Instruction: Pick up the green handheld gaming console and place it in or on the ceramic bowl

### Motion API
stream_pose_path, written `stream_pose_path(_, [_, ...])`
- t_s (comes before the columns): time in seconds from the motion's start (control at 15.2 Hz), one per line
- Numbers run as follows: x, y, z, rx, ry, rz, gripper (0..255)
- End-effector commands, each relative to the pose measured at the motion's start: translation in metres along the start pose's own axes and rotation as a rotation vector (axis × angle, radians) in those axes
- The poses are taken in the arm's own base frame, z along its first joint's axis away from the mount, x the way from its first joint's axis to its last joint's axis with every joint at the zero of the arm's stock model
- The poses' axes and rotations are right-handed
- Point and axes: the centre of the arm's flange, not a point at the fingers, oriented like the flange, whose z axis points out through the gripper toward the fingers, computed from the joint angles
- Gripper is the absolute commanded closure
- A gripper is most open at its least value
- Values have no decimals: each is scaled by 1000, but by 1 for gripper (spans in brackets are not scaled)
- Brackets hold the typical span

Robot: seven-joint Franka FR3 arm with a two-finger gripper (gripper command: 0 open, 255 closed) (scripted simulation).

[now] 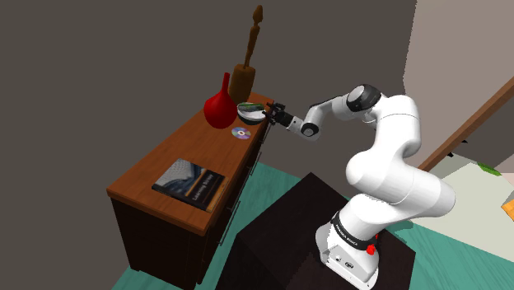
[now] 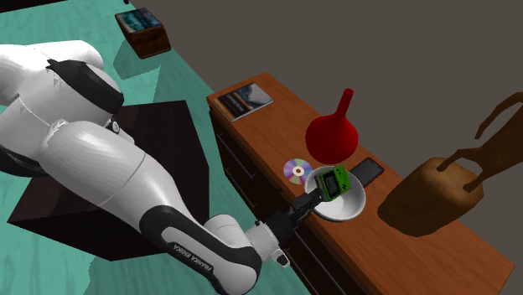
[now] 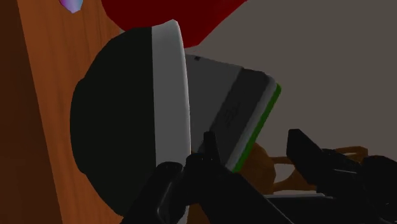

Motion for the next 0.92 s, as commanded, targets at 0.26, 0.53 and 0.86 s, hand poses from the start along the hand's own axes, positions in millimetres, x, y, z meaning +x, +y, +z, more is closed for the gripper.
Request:
stream_pose_path(0.26, [-4,13,-45,-90,15,20,0])
stream_pose_path(0.53, [-4,12,-55,-90,15,20,0])
stream_pose_path(0.86, [-4,12,-55,-90,15,20,0])
